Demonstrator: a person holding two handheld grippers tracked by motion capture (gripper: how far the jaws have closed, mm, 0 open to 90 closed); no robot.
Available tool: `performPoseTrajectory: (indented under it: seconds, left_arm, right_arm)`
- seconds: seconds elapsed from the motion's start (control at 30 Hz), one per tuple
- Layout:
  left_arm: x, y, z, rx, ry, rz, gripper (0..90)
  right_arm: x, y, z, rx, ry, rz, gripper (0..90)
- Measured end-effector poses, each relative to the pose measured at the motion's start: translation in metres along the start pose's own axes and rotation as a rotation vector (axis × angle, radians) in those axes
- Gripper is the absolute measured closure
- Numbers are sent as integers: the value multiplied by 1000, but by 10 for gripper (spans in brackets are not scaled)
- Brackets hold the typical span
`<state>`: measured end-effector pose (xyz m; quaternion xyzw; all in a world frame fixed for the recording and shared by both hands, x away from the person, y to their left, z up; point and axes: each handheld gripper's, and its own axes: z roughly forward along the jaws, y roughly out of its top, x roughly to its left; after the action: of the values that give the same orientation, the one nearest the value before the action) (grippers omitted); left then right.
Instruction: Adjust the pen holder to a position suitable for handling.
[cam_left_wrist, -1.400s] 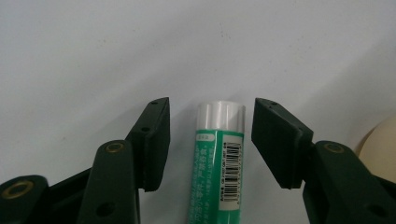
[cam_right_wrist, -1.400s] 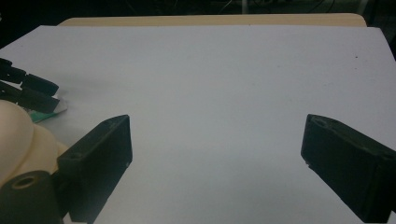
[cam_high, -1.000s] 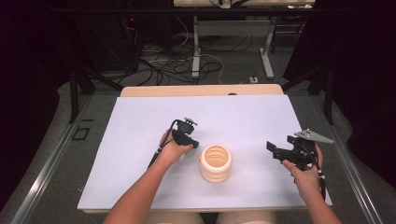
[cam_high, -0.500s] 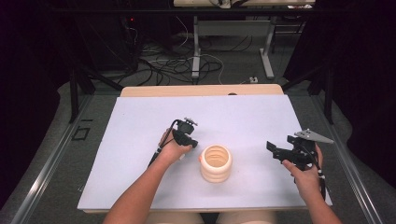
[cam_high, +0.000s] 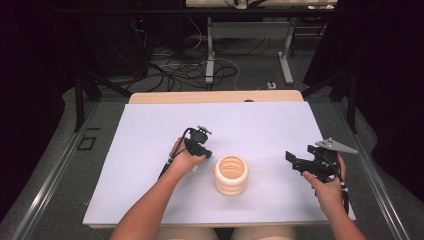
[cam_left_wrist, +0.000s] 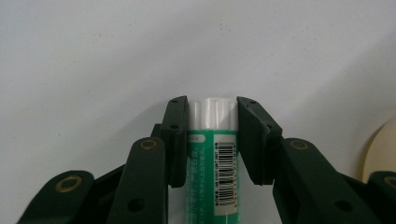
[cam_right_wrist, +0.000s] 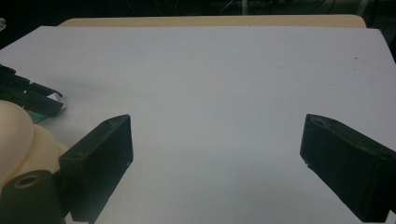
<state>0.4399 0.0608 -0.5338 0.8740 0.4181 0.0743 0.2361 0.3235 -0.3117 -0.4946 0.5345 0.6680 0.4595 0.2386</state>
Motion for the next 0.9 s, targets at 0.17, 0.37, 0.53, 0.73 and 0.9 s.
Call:
performPoseTrajectory:
  seconds: [0.17,0.37,0.53,0.73,0.9]
  left_arm:
    - [1,1,-8,-26,-8,-13,660]
    - [2,5,-25,-65,-24,-36,660]
    - [1,10,-42,-95,-38,-40,660]
    - [-4,16,-64,-125,-53,-43,660]
    - [-7,22,-84,-145,-70,-30,660]
  right_arm:
    - [0,0,0,-2,-1,-10,90]
    - [0,0,0,-1,-1,-5,91]
    - [2,1,-1,-5,6,-26,102]
    - [10,3,-3,-18,22,-89,132]
    - [16,4,-4,-39,25,-123,142]
